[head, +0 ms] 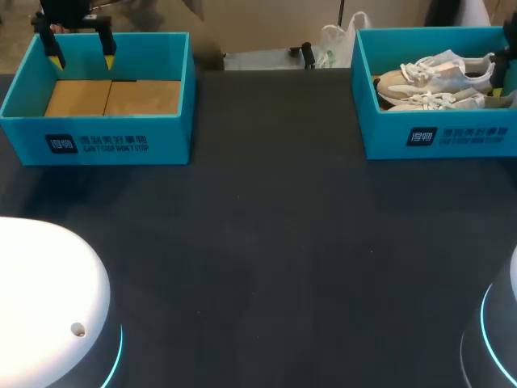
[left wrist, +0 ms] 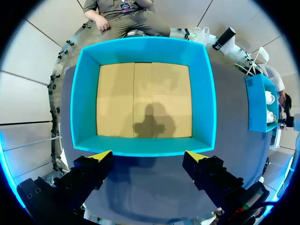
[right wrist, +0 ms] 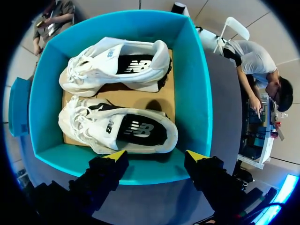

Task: Take the shoe out of the shoebox, open the shoe tongue, remove and reinsert the insole, then place the shoe into the shoebox

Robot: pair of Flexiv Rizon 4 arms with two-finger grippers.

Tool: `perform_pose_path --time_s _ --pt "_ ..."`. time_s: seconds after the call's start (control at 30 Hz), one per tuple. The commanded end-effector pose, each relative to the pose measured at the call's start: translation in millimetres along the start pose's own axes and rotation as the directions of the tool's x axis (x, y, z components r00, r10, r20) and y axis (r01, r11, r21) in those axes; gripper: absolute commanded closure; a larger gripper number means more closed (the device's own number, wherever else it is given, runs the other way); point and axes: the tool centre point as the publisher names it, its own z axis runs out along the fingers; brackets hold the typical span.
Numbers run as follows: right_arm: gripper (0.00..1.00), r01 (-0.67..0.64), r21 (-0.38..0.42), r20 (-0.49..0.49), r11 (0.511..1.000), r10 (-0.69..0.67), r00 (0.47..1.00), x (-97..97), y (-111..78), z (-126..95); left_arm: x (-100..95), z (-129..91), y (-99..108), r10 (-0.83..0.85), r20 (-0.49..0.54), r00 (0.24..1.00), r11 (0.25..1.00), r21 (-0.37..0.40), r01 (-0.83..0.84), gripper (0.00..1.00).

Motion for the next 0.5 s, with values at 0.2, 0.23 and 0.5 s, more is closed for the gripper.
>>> perform_pose_path --time_s 0.2,0.23,0.5 --pt "0.19 -0.004 0.022 -0.007 1.0 0.004 1.0 -6.3 9.0 17 0.0 0 0 0.0 0.0 1.0 1.0 0.0 0.0 0.0" --pt "0.19 -0.005 0.027 -0.009 1.0 0.005 1.0 -6.7 9.3 18 0.0 0 0 0.0 0.0 1.0 1.0 0.0 0.0 0.0" --pt "0.19 -0.002 0.041 -0.03 0.999 0.003 1.0 -5.1 12.0 30 0.0 0 0 0.0 0.0 1.0 1.0 0.0 0.0 0.0"
